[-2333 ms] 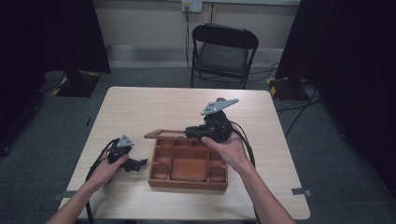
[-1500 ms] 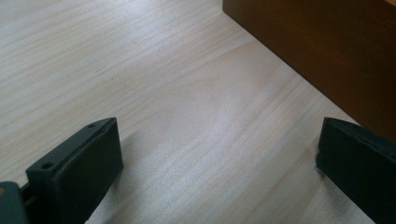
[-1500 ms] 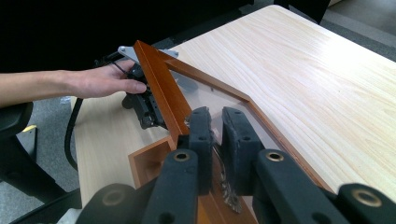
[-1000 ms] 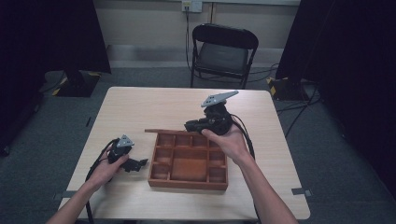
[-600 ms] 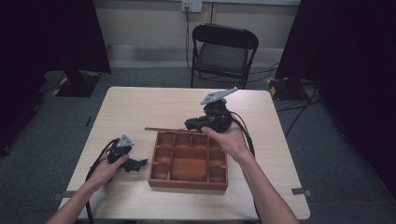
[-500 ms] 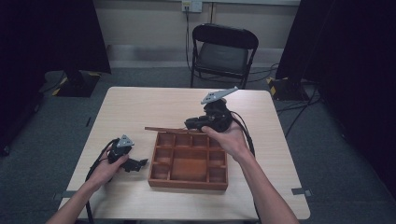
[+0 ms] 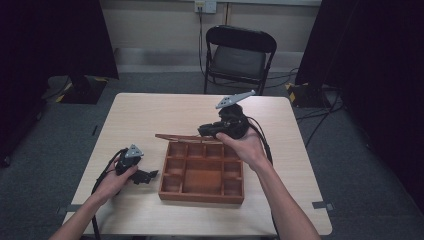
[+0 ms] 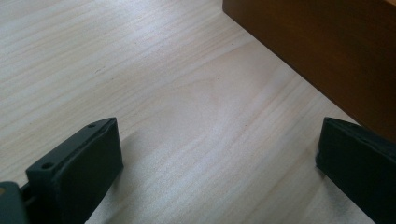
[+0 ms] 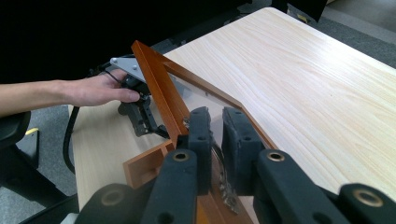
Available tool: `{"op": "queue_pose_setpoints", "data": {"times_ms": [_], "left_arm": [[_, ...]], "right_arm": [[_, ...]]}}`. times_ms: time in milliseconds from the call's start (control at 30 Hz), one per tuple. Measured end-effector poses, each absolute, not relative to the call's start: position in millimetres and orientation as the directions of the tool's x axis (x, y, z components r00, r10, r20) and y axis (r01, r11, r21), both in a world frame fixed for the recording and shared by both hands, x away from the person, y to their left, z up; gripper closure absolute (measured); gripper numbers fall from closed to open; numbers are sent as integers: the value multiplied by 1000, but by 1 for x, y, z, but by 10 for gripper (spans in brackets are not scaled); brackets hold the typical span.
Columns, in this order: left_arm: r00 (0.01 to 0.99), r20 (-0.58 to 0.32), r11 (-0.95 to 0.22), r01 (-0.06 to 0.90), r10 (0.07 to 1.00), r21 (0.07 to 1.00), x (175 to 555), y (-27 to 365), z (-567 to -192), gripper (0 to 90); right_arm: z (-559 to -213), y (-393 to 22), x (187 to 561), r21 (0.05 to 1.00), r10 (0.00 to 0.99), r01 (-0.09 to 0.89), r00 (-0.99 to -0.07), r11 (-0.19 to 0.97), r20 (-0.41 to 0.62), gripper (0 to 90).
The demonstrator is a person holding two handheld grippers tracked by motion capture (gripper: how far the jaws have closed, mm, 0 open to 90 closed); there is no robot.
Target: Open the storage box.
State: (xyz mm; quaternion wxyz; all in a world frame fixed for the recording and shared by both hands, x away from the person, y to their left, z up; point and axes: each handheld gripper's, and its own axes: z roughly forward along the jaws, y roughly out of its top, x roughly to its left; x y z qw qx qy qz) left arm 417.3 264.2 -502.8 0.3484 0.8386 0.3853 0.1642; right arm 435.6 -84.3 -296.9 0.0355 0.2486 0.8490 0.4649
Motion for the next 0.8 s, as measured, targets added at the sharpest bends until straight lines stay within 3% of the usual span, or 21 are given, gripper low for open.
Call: {"op": "queue_pose_setpoints", "data": {"times_ms": [800], "left_arm": [[647,4,-456,533,762,713,417,264,-503,0]], "right_arm": [[-297,-85,436,808,457,390,-873,442,171,825]]}}
